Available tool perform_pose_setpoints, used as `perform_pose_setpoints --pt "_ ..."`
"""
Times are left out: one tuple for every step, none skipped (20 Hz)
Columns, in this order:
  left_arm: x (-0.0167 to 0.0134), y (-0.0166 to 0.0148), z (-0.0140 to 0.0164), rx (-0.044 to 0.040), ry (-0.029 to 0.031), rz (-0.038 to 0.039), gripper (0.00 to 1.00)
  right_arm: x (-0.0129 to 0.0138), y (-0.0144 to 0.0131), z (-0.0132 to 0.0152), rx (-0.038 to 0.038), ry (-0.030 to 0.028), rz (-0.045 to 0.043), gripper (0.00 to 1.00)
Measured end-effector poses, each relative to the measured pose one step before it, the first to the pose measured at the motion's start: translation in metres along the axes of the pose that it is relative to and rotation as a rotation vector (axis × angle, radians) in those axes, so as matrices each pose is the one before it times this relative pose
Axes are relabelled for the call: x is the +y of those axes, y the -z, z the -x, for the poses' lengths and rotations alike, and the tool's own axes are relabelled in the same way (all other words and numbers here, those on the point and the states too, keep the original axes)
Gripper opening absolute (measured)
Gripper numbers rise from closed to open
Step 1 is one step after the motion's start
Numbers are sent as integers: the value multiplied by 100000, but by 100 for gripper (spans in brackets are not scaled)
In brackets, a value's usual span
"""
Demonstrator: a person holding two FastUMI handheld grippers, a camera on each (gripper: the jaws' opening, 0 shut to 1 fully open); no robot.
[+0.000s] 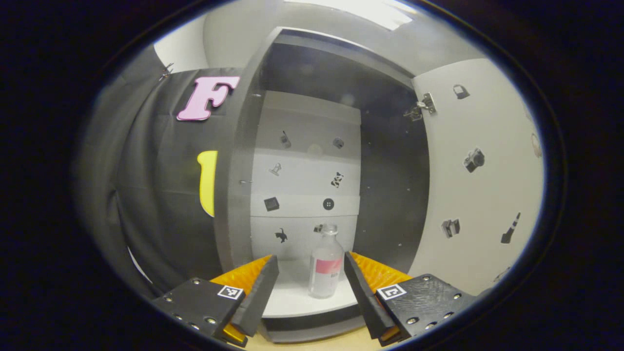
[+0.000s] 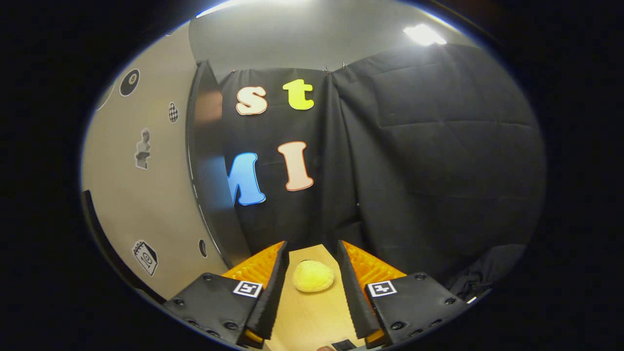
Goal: Open the cabinet door with the right hand, grasp the bottle in the cabinet with the left hand and place it on the coaster, then close the cabinet door with the right hand.
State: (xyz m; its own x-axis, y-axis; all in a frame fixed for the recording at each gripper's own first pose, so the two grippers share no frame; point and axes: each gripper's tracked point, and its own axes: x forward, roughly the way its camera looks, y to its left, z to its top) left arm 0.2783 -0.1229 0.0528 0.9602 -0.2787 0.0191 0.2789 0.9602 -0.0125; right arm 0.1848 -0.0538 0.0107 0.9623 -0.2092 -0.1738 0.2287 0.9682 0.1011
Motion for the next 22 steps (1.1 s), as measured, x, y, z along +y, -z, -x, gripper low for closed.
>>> perform_pose_setpoints --pt "-312 208 -1464 457 382 -346 82 -85 66 -641 373 66 -381 68" --pt "-250 441 -1356 400 504 -173 82 -395 13 -605 -200 191 -479 81" --pt "-207 595 -1294 1110 145 -442 82 -340 33 -711 496 903 -584 82" --pt "-312 722 -1225 1111 503 -202 82 -509 353 -614 766 1169 -467 85" --pt "-318 660 -1079 1166 566 324 82 -251 156 -458 871 246 -528 95" --pt "-51 573 -1035 965 633 845 84 -118 337 -589 910 474 -364 99" --pt "-152 569 -805 1020 587 1040 84 -279 116 -483 751 441 -6 98" --pt "11 474 -644 950 -108 546 82 -238 231 -423 892 139 222 98" --pt "2 500 -631 926 -390 32 82 -212 194 -499 757 206 260 98" --pt "-219 480 -651 1034 237 -214 84 -190 95 -357 521 94 329 98" --pt "-310 333 -527 939 954 -280 84 -103 22 -372 503 -68 418 98" --pt "-109 301 -755 324 791 -354 84 -152 197 -224 603 -90 396 98" --pt "-2 72 -514 24 -59 -600 84 -78 152 -341 703 -148 309 98" --pt "-51 121 -268 232 -166 -568 84 -108 77 -377 486 -19 250 98" --pt "-228 197 -353 507 481 -470 84 -71 46 -315 295 -51 83 98" --pt "-89 203 -445 341 110 -424 84 -158 -10 -315 328 -62 -224 98" --pt "-25 167 -362 314 -337 -323 84 -18 -70 -406 522 -174 -412 98" --pt "55 180 -406 156 -543 -257 84 -31 159 -279 482 -225 -438 98" --pt "-43 69 -290 -83 -61 54 84 -89 -60 -215 272 -255 -235 98" --pt "-50 124 -115 -63 -146 344 84 -30 -155 -320 -7 -166 134 98" --pt "-17 136 -183 342 -206 212 84 14 -14 -210 -21 -134 460 98" --pt "29 175 -85 383 -443 -100 84 38 -118 -218 62 -200 512 98"
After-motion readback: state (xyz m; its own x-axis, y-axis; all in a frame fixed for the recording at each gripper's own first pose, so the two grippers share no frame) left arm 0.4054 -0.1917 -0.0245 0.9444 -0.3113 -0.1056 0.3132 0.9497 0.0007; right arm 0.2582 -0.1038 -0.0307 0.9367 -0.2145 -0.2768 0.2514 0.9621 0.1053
